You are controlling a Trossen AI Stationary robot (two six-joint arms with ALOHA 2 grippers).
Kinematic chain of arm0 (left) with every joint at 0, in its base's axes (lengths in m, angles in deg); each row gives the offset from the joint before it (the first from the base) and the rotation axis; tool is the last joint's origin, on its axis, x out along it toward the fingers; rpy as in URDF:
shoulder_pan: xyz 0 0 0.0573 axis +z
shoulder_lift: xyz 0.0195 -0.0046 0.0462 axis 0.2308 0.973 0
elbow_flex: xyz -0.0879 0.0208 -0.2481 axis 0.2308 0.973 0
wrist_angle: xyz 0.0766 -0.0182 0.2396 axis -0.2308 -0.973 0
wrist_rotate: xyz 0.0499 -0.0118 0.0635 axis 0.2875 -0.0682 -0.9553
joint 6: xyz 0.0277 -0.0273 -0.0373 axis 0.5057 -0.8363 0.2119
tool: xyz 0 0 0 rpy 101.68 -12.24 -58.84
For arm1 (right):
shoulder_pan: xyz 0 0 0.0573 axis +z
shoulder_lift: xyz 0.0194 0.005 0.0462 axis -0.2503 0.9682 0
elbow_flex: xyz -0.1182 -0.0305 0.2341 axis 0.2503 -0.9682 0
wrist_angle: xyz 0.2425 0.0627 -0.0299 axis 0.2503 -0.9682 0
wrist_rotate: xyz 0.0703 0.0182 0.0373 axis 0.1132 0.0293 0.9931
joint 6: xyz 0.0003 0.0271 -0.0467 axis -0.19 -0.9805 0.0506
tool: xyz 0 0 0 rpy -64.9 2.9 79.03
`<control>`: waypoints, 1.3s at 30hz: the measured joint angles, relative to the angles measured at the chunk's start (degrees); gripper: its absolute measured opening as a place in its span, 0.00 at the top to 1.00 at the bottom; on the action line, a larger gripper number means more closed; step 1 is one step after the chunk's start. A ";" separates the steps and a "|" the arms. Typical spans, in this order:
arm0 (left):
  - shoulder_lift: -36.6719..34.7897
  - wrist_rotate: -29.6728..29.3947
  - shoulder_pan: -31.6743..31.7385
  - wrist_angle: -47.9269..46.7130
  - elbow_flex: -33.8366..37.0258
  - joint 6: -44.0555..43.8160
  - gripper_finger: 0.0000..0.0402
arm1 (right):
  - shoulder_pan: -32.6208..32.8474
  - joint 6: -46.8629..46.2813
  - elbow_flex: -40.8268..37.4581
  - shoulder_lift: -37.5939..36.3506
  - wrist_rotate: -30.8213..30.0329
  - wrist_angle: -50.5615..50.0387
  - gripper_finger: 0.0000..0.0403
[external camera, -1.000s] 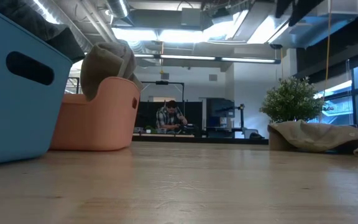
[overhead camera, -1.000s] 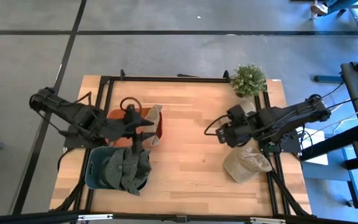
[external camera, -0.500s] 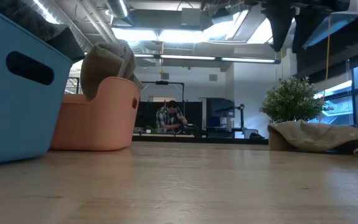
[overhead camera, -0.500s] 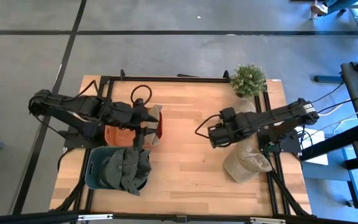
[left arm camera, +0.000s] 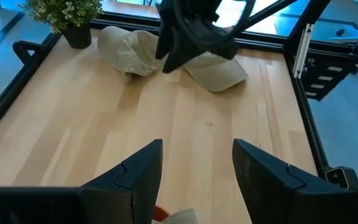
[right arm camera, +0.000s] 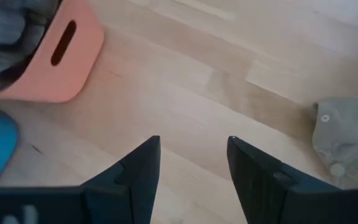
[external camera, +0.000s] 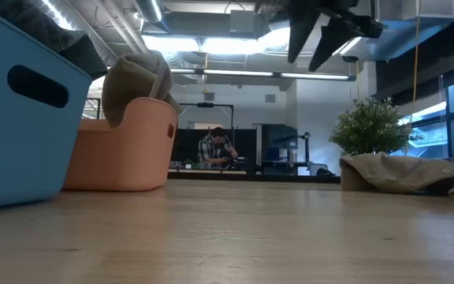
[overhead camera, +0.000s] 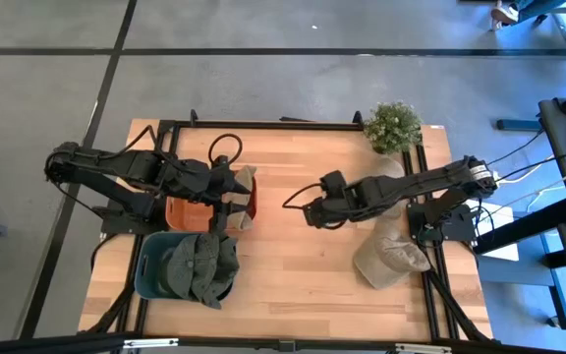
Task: Pick & Place hat
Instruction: Put the top brown cap into the orange bin
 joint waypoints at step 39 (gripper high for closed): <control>-0.02 -0.44 0.27 -0.20 0.02 3.46 0.53 | 6.65 -33.28 -40.52 -22.32 5.10 8.75 0.54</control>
